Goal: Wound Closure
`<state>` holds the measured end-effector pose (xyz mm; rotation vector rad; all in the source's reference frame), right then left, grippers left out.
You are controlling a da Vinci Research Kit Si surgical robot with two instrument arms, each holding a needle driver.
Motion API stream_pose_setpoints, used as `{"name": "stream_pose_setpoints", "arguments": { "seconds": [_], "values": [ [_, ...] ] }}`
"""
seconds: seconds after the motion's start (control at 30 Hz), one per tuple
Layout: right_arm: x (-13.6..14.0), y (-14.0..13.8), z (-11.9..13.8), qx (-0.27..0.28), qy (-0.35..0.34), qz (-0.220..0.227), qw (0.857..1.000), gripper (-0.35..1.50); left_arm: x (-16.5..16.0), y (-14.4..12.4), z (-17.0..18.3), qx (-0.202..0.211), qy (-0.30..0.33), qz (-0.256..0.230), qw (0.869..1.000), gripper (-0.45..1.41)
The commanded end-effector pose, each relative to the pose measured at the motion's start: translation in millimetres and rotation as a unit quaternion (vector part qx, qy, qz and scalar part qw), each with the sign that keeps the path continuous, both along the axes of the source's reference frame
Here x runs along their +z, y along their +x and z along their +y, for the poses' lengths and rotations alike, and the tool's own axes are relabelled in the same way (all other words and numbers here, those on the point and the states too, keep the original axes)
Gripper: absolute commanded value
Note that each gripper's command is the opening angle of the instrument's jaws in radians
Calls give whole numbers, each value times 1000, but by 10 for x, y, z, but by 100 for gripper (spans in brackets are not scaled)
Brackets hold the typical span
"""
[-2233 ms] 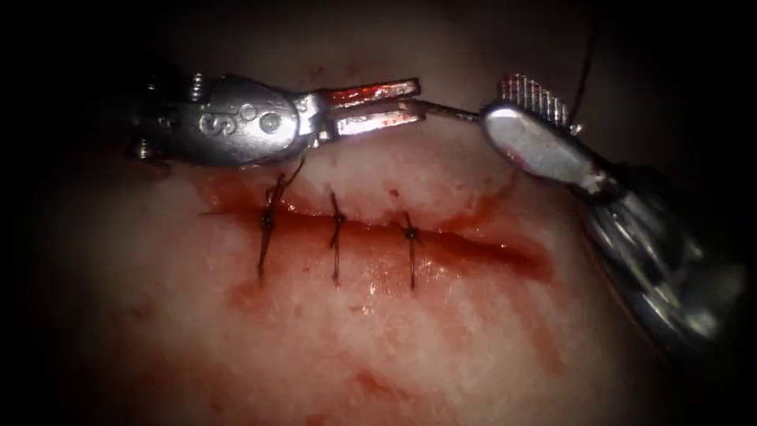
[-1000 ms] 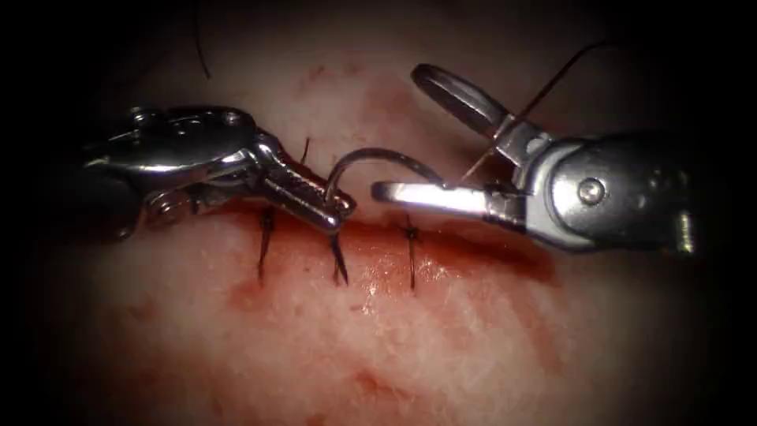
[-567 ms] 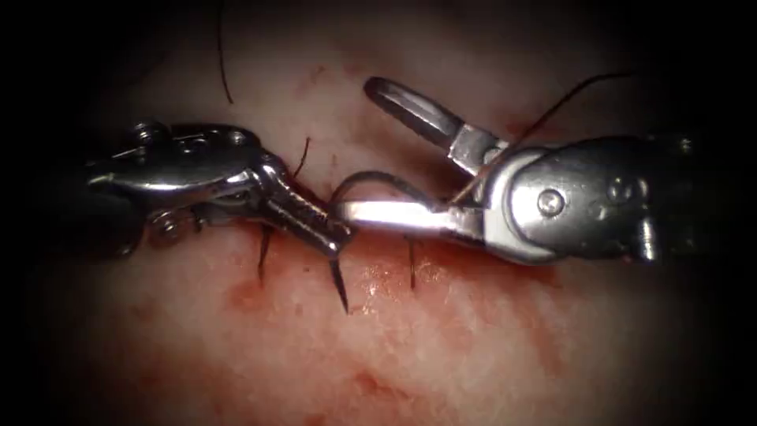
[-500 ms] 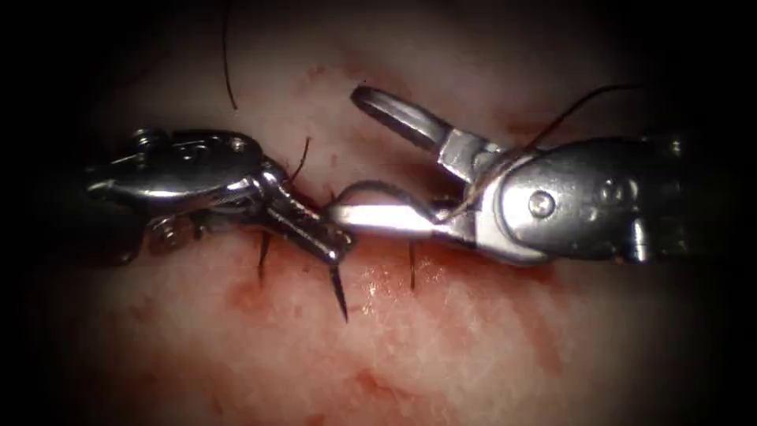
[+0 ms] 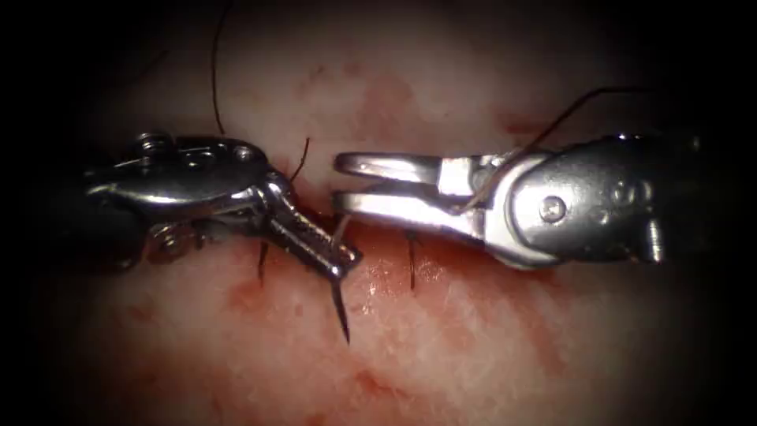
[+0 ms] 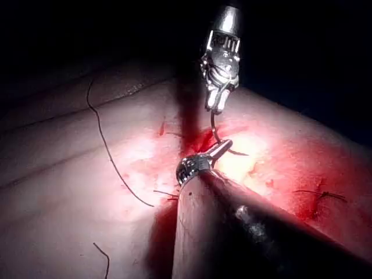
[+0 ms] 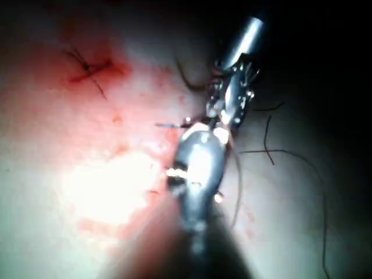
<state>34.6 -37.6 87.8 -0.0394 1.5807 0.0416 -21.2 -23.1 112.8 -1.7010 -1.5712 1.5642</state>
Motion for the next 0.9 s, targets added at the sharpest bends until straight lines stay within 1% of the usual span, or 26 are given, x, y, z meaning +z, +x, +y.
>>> {"name": "stream_pose_setpoints", "arguments": {
  "seconds": [0.03, 0.07, 0.1, 0.13, 0.17, 0.2, 0.23, 0.27, 0.33, 0.37, 0.4, 0.9],
  "values": [
    [2, 7, 0, 6, 1, -3, 1000, -35, 6, -7, 2, -15, -9, 4, 1000, 44],
    [1, 5, 1, 15, 4, -10, 1000, -35, 5, -9, 7, -40, -39, -3, 998, 51],
    [0, 3, 2, 23, 8, -16, 1000, -35, 5, -11, 11, -55, -54, -1, 997, 61],
    [0, 1, 3, 31, 11, -24, 999, -35, 6, -13, 15, -74, -68, 5, 995, 79],
    [-1, -2, 4, 40, 12, -38, 998, -35, 6, -15, 18, -91, -79, 19, 993, 96],
    [-2, -4, 5, 47, 16, -50, 998, -35, 6, -18, 22, -113, -97, 38, 988, 106],
    [-3, -7, 6, 55, 19, -64, 996, -35, 6, -19, 24, -123, -102, 55, 986, 110],
    [-5, -12, 8, 78, 35, -95, 992, -35, 6, -23, 27, -130, -118, 91, 980, 115],
    [-5, -16, 8, 101, 54, -127, 985, -35, 5, -27, 27, -135, -130, 131, 973, 120],
    [-5, -18, 9, 111, 63, -145, 981, -35, 5, -30, 27, -138, -139, 162, 967, 123],
    [-4, -19, 9, 119, 66, -155, 978, -35, 4, -31, 27, -139, -144, 176, 964, 123],
    [-4, -19, 9, 119, 66, -155, 978, -35, 4, -31, 27, -139, -144, 176, 964, 123]
  ]
}}
